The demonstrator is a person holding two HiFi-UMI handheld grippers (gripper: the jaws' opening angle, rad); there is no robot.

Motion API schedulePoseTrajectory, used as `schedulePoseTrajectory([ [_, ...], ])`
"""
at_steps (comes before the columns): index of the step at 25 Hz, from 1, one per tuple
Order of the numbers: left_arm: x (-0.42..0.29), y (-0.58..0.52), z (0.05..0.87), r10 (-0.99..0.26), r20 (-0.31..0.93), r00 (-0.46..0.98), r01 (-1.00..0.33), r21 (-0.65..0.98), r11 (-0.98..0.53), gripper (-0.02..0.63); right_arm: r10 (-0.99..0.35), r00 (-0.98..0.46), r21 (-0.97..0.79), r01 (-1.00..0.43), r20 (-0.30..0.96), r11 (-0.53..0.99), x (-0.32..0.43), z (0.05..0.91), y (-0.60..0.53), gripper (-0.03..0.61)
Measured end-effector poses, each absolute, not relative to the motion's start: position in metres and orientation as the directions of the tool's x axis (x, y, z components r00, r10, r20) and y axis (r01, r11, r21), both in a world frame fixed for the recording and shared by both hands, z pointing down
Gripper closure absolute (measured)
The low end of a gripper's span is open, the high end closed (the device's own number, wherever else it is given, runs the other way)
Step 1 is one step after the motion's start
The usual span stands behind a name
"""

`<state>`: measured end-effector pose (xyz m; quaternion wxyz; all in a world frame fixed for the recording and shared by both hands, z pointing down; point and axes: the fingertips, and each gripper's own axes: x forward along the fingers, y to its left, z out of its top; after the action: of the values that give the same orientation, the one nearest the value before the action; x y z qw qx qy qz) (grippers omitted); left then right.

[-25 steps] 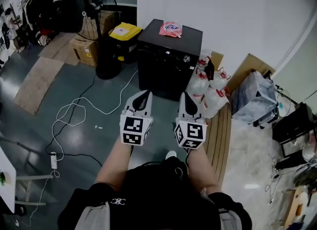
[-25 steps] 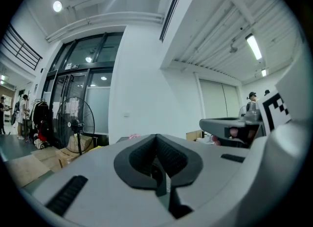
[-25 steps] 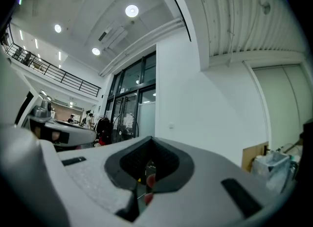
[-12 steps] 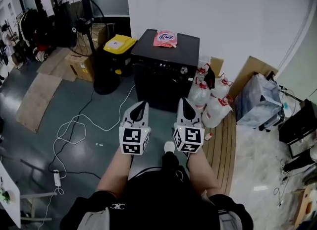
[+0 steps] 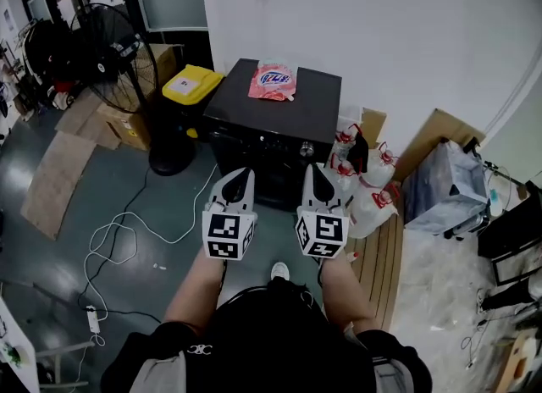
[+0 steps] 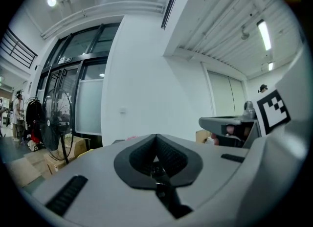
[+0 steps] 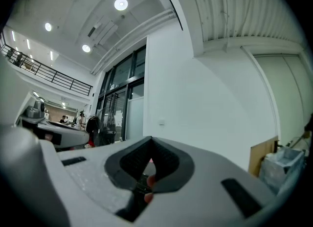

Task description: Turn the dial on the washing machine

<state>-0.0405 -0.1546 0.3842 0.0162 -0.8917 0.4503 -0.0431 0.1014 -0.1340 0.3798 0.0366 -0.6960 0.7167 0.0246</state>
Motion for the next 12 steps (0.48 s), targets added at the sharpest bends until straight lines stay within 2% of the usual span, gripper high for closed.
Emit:
schedulePoseTrajectory([
  [5, 0.000, -0.226, 0.381, -0.810, 0.076, 0.581, -0.808, -0.061, -0.585, 0.618, -0.997, -0.044, -0.020, -0.999, -0.068, 0.045, 0.140, 0.378, -0.208, 0.580],
  [12, 0.021, -0.284, 0.396, -0.812, 0.119, 0.571, -0.815, -0.038, -0.578, 0.618, -0.997, -0.073, -0.018, -0.997, -0.022, 0.074, 0.154, 0.393, -0.269, 0.580],
])
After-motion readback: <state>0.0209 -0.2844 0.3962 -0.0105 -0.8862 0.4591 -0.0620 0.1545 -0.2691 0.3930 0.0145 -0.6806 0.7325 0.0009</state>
